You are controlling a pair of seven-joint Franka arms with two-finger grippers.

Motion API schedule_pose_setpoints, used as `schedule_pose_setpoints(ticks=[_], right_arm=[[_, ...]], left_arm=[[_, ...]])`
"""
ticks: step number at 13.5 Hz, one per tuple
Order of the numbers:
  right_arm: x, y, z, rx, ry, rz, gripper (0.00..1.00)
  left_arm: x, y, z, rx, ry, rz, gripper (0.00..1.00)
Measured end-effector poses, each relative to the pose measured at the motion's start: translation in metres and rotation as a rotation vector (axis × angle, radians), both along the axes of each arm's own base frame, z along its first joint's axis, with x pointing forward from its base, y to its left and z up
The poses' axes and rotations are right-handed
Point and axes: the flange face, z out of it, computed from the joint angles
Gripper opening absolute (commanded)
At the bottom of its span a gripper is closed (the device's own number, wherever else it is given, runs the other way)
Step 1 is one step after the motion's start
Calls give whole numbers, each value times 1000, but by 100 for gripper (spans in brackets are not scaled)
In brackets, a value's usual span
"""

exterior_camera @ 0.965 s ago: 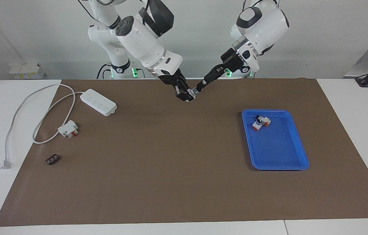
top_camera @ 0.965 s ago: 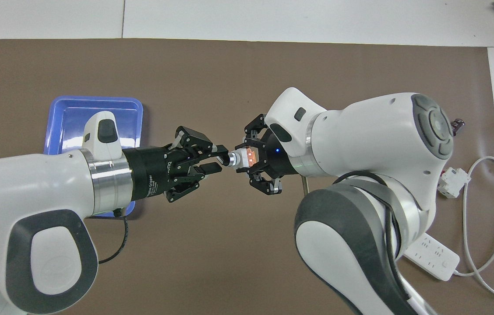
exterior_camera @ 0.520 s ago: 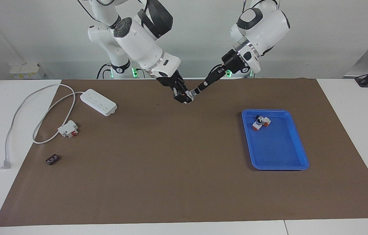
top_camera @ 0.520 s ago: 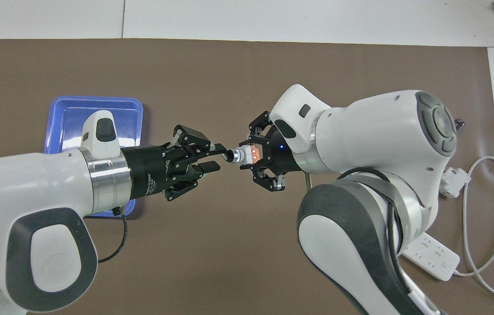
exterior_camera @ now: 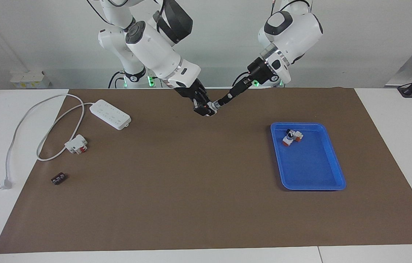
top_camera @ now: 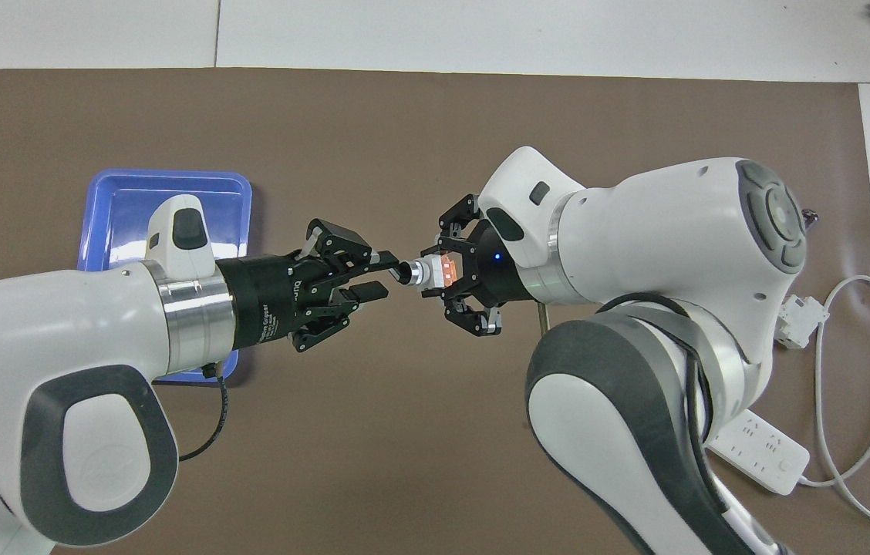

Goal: Turn and place switch with both arms
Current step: 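Close the left gripper on the switch end beside the right gripper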

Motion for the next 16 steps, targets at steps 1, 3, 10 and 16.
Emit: schedule_pose_setpoints(ticks=[1,3,10,16], right_arm=[[0,0,0,0,0,0,0],[0,0,0,0,-1,0,0],[0,0,0,-1,-3,-1,0],[1,-1,0,-1,-5,-3,0]], left_arm=[[0,-3,-1,1,-7,3,39],[-1,-9,-2,2,-18,6,37],[0,-11,-4,10,-41,-2,24],[0,-10,-4,14,-56,-14,0]])
